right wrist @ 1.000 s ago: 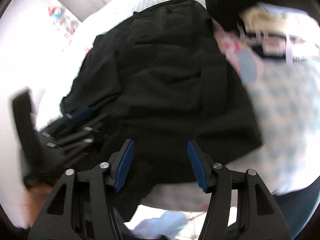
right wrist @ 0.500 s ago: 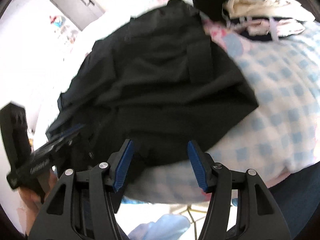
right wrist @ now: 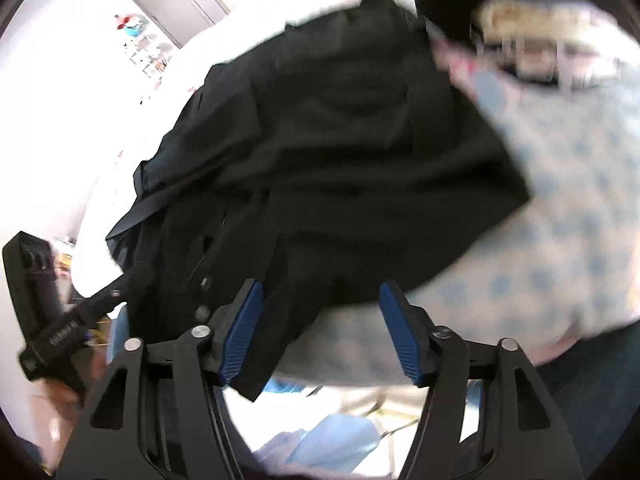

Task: Fold clothes

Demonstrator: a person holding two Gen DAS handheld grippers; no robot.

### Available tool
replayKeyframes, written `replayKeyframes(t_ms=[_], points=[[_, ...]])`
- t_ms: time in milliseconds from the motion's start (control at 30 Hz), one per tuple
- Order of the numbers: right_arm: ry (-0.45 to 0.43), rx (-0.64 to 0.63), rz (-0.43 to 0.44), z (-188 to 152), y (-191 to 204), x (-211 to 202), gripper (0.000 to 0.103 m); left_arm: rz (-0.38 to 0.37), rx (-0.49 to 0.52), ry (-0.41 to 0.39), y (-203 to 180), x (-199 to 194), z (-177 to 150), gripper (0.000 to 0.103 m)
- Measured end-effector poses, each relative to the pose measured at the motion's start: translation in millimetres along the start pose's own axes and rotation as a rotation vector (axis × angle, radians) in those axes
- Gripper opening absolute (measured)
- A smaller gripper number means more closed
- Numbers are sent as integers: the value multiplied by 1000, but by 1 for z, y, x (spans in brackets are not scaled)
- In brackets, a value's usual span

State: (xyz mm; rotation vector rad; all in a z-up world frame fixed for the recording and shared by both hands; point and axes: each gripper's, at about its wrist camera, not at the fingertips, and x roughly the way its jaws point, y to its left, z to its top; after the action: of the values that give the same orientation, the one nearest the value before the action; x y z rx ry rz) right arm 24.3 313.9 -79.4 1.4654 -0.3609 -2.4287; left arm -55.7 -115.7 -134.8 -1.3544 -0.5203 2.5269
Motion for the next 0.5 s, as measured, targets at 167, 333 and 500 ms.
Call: replayKeyframes(t_ms=[167, 333, 500], points=[[81, 15, -50, 5, -9, 37, 66, 72, -48, 62, 5, 24, -5, 63], [96, 46, -20, -8, -20, 46, 66, 92, -70, 87, 9, 34, -13, 63], [126, 48, -8, -17, -22, 41, 66, 78, -34, 161, 7, 37, -21, 67]])
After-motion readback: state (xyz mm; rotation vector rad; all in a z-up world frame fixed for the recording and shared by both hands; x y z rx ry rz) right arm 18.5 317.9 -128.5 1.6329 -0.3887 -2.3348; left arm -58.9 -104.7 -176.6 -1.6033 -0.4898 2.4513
